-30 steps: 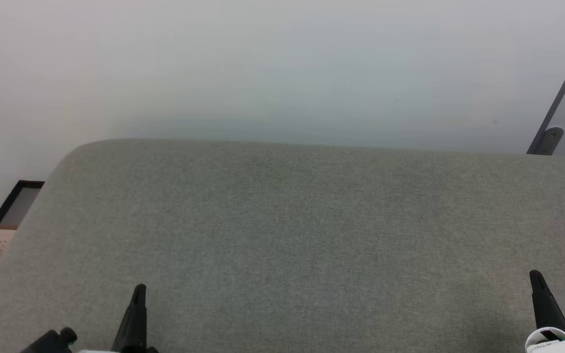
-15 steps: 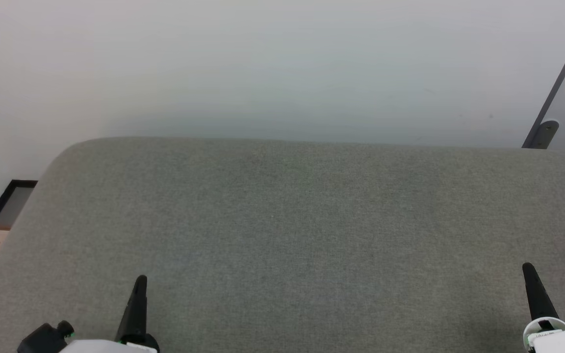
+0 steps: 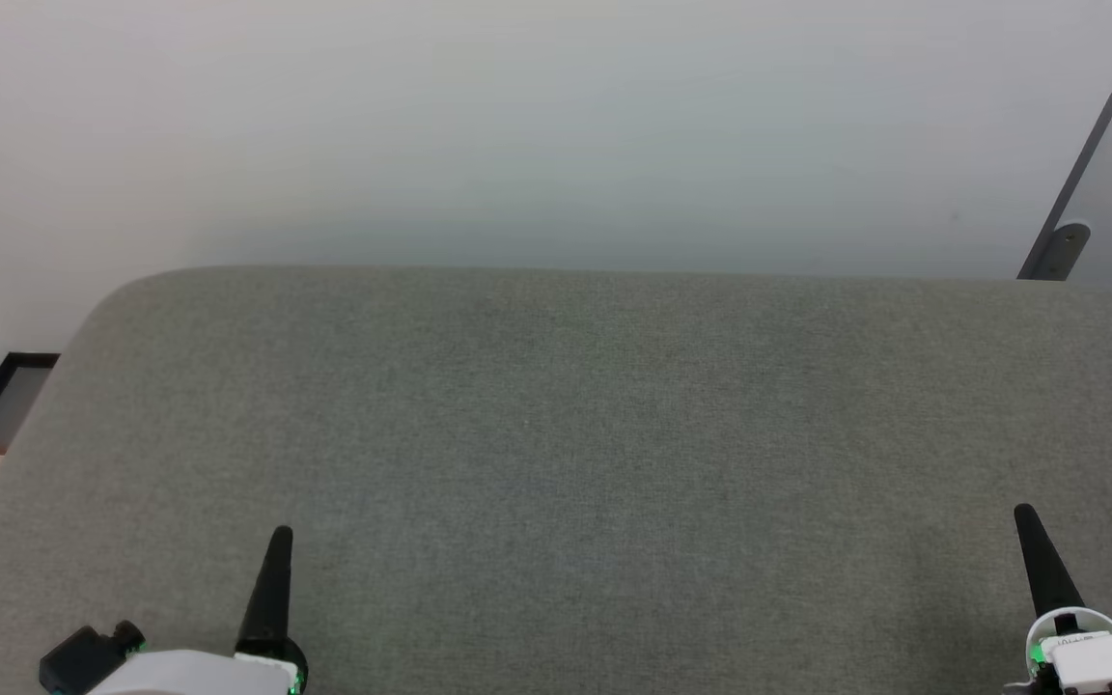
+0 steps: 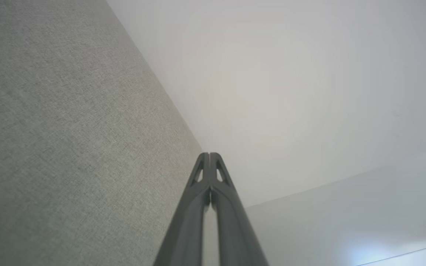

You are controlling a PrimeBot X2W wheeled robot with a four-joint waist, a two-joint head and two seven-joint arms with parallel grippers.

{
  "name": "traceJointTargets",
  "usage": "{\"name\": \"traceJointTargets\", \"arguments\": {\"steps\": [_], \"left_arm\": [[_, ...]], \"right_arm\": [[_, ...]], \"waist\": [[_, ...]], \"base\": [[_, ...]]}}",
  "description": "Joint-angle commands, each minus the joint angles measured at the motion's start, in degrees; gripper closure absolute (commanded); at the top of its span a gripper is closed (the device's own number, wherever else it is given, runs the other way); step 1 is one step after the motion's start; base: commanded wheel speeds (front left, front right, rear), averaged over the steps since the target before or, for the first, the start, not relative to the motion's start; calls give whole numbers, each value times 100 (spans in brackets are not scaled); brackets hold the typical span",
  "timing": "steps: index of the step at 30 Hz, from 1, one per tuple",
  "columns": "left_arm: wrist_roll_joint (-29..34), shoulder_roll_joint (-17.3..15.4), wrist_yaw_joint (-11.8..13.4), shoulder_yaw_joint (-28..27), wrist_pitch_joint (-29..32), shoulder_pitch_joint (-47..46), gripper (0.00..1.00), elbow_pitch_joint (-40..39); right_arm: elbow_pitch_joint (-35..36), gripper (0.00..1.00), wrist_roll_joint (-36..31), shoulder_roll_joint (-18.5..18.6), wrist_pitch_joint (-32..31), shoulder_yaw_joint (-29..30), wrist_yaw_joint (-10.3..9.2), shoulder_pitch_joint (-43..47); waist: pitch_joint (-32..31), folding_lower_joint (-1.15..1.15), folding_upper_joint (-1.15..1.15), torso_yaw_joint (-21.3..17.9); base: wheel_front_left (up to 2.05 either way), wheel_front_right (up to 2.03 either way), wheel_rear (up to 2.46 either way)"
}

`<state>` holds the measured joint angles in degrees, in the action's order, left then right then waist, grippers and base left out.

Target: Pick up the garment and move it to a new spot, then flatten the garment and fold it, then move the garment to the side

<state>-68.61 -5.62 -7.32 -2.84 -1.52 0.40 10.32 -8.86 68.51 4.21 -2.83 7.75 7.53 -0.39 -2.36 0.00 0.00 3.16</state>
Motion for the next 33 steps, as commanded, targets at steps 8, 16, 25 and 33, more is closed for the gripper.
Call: {"name": "traceJointTargets", "arguments": {"steps": [8, 16, 25, 33], "left_arm": [[-475, 19, -19, -63, 131, -208, 100, 35], [-868, 54, -21, -99, 241, -308, 100, 97], [-1281, 87, -23, -139, 362, -401, 100, 172], [-1617, 114, -25, -174, 462, -481, 100, 230]], "right_arm": [[-63, 100, 468, -24, -72, -21, -4, -204], [-150, 100, 847, -44, -127, -40, -5, -284], [-247, 100, 1235, -68, -196, -62, -6, -370], [-327, 100, 1566, -88, -248, -82, -6, -426]], "waist": [[36, 0, 0, -45], [72, 0, 0, -89], [112, 0, 0, -139], [147, 0, 0, -183]], "base": [[0, 0, 0], [0, 0, 0], [0, 0, 0], [0, 0, 0]]}}
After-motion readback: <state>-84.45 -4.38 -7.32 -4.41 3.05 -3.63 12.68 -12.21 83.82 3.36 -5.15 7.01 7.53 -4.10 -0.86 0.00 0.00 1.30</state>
